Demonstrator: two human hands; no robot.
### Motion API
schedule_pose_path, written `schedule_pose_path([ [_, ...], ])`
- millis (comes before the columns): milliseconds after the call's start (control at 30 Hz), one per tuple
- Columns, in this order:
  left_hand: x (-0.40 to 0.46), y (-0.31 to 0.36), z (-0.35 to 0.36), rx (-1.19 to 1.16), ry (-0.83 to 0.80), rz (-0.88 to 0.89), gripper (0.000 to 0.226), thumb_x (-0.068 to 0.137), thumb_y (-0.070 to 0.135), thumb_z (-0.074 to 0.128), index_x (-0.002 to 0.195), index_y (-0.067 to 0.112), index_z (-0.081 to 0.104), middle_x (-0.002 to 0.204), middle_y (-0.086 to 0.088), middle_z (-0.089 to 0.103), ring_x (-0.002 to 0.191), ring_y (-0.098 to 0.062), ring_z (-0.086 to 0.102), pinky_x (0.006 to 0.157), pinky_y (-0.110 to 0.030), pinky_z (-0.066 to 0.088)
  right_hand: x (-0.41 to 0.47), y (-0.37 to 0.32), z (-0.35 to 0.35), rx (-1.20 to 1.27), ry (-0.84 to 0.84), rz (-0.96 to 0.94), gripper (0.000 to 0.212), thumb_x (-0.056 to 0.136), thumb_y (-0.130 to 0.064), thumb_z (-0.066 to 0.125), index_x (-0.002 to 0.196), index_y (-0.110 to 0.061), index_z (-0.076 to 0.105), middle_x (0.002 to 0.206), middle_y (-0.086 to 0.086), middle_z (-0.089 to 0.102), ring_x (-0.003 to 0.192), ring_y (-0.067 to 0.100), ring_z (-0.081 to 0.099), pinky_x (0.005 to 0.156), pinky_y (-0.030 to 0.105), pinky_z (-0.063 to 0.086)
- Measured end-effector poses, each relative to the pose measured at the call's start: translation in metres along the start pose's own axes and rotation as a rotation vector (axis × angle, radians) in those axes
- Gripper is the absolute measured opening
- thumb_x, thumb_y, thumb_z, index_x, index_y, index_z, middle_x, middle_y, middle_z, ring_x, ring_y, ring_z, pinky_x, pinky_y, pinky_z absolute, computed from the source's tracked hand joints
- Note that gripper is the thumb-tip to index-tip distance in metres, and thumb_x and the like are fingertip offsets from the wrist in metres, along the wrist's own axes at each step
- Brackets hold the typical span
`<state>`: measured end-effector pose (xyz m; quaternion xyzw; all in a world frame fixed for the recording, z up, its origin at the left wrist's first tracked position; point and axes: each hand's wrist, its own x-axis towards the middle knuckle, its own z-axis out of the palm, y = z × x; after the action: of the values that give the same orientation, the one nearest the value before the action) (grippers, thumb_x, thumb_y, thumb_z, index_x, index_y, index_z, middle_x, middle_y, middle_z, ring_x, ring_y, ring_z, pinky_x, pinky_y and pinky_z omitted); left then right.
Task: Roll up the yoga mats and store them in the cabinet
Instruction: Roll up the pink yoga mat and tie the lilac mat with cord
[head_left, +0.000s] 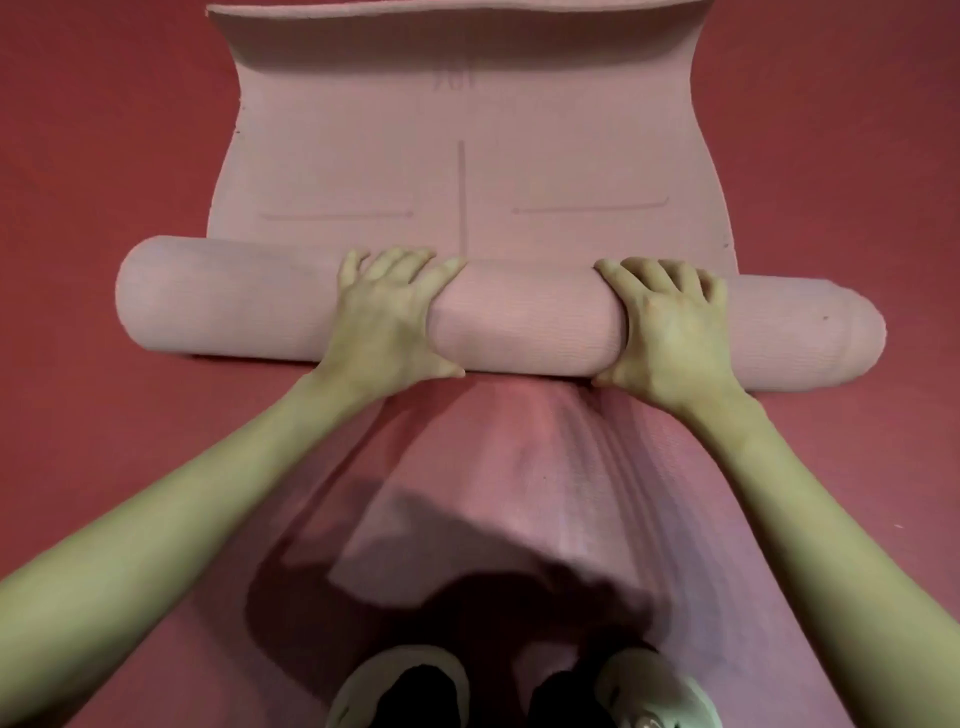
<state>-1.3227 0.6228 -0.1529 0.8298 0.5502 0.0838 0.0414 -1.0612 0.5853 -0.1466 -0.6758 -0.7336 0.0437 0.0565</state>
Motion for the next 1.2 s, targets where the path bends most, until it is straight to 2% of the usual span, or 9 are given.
schedule_pose_path([
  [167, -0.039, 0.013, -0.013, 0.015, -0.152, 0.008, 0.114, 0.036, 0.068, 0.081, 0.138, 0.026, 0.049, 0.135, -0.005, 0.055, 0.125, -0.025, 0.049, 0.106, -0.051, 0.030, -0.040, -0.008, -0.016, -0.005, -0.174, 0.010, 0.109, 0.038, -0.053, 0.086, 0.137, -0.027, 0.049, 0.131, -0.001, 0.057, 0.115, 0.033, 0.050, 0.095, 0.044, 0.031],
  [300, -0.056, 0.015, -0.011, 0.006, -0.191, 0.055, 0.112, 0.050, 0.069, 0.075, 0.144, 0.020, 0.039, 0.139, -0.013, 0.046, 0.131, -0.032, 0.041, 0.111, -0.057, 0.023, -0.041, -0.011, -0.025, -0.033, -0.337, 0.026, 0.118, 0.040, -0.054, 0.088, 0.144, -0.034, 0.037, 0.142, -0.005, 0.047, 0.127, 0.030, 0.041, 0.102, 0.041, 0.025],
  [433, -0.061, 0.025, -0.008, 0.075, -0.176, 0.061, 0.109, 0.068, 0.086, 0.041, 0.150, 0.017, 0.024, 0.153, -0.013, 0.030, 0.144, -0.026, 0.023, 0.116, -0.057, 0.012, -0.027, -0.010, -0.032, 0.061, -0.439, 0.046, 0.121, 0.042, -0.044, 0.090, 0.147, -0.038, 0.030, 0.146, -0.006, 0.042, 0.134, 0.026, 0.033, 0.109, 0.043, 0.019],
  [533, -0.047, 0.026, -0.009, 0.092, -0.191, 0.042, 0.099, 0.077, 0.085, 0.022, 0.152, 0.021, 0.019, 0.158, -0.011, 0.021, 0.147, -0.025, 0.016, 0.117, -0.054, 0.010, -0.017, -0.008, -0.035, 0.087, -0.483, 0.050, 0.120, 0.046, -0.041, 0.088, 0.149, -0.035, 0.028, 0.146, -0.003, 0.040, 0.136, 0.026, 0.032, 0.112, 0.043, 0.018],
  [667, -0.016, 0.019, -0.008, 0.072, -0.174, 0.026, 0.088, 0.082, 0.077, 0.008, 0.150, 0.024, 0.028, 0.157, -0.010, 0.027, 0.144, -0.025, 0.024, 0.117, -0.051, 0.015, -0.020, -0.009, -0.034, 0.110, -0.424, 0.037, 0.105, 0.071, -0.035, 0.078, 0.154, -0.023, 0.016, 0.158, 0.009, 0.021, 0.147, 0.029, 0.014, 0.119, 0.044, 0.006],
  [767, 0.009, 0.015, -0.008, 0.077, -0.252, -0.033, 0.094, 0.074, 0.078, -0.001, 0.152, 0.029, 0.020, 0.158, -0.007, 0.023, 0.145, -0.021, 0.020, 0.118, -0.047, 0.013, -0.031, -0.021, -0.027, 0.106, -0.342, 0.004, 0.073, 0.095, -0.031, 0.047, 0.155, -0.021, 0.006, 0.162, 0.012, 0.004, 0.149, 0.031, 0.001, 0.119, 0.044, 0.000],
  [900, 0.017, 0.015, -0.009, 0.117, -0.245, -0.046, 0.094, 0.077, 0.071, -0.004, 0.151, 0.020, 0.022, 0.155, -0.011, 0.028, 0.143, -0.024, 0.023, 0.116, -0.047, 0.014, -0.032, -0.025, -0.009, 0.053, -0.140, 0.015, 0.067, 0.097, -0.054, 0.014, 0.154, -0.020, 0.022, 0.159, 0.016, 0.021, 0.146, 0.036, 0.018, 0.117, 0.050, 0.011],
  [1000, -0.005, 0.024, -0.005, 0.126, -0.125, 0.049, 0.079, 0.092, 0.062, 0.012, 0.147, 0.010, 0.033, 0.148, -0.019, 0.038, 0.138, -0.032, 0.033, 0.114, -0.051, 0.021, -0.014, -0.020, 0.002, 0.000, -0.089, 0.017, 0.069, 0.094, -0.055, 0.010, 0.151, -0.022, 0.030, 0.155, 0.018, 0.029, 0.142, 0.038, 0.026, 0.114, 0.050, 0.016],
  [1200, -0.017, 0.012, 0.002, 0.083, -0.060, 0.099, 0.068, 0.098, 0.052, 0.022, 0.153, 0.011, 0.020, 0.158, -0.018, 0.018, 0.147, -0.031, 0.015, 0.119, -0.050, 0.012, 0.037, -0.011, 0.003, -0.053, -0.078, 0.034, 0.077, 0.088, -0.057, 0.002, 0.144, -0.024, 0.044, 0.147, 0.014, 0.045, 0.133, 0.034, 0.041, 0.107, 0.047, 0.026],
])
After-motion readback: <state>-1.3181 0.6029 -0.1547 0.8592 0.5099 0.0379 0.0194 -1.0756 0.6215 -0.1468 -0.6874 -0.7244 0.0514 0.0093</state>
